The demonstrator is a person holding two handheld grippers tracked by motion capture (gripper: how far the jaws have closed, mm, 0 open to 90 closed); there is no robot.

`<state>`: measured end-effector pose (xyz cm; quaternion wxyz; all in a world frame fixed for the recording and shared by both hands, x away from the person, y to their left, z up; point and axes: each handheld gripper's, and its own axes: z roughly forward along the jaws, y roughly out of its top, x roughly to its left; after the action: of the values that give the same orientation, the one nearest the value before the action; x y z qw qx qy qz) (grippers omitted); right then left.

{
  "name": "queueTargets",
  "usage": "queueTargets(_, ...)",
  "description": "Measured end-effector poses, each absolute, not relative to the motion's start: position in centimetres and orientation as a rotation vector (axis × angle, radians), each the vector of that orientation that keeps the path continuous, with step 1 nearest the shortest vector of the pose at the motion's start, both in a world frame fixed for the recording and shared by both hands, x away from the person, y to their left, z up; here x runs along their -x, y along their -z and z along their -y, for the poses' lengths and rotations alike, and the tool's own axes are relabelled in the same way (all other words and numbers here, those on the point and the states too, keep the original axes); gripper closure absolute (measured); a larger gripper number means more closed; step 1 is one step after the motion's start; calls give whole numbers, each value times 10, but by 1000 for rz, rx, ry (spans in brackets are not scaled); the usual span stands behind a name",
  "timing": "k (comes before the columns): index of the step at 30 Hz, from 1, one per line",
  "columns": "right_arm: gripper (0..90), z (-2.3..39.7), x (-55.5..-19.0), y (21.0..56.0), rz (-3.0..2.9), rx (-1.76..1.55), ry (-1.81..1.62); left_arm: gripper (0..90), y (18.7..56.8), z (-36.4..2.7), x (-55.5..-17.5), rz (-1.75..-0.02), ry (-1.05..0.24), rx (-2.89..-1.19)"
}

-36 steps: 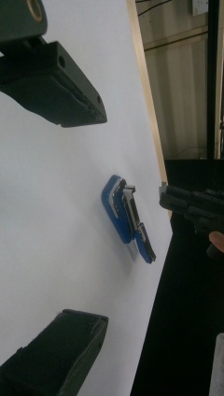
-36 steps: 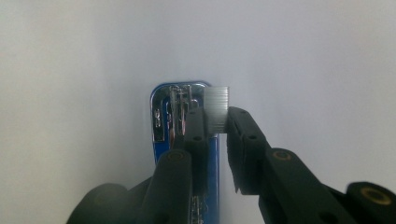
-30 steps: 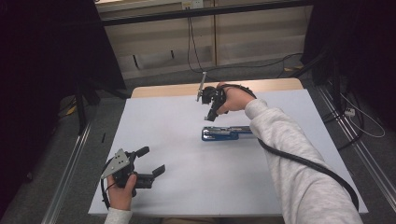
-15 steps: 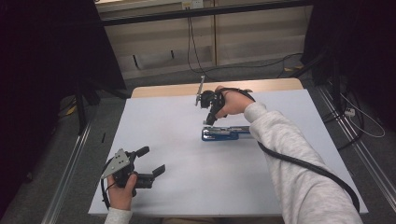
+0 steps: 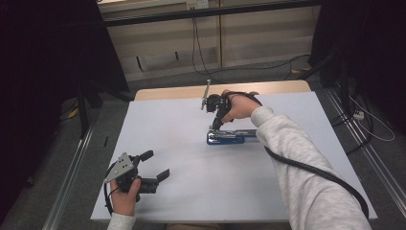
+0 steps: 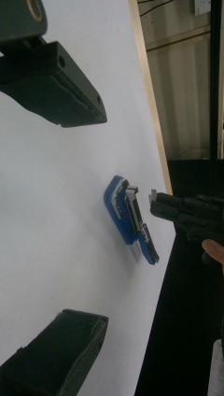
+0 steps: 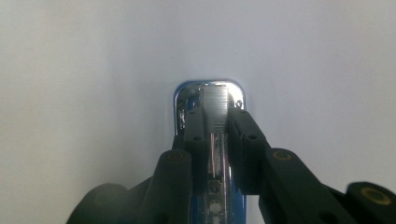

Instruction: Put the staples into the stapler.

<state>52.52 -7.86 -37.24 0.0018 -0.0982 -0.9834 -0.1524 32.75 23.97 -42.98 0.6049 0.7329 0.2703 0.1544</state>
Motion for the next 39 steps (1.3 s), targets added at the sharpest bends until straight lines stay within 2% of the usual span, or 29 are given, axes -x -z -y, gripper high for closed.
queueTargets(39,784,77,-526,390,3075,299,438,42,430,-239,-328,-618,-363,-1705)
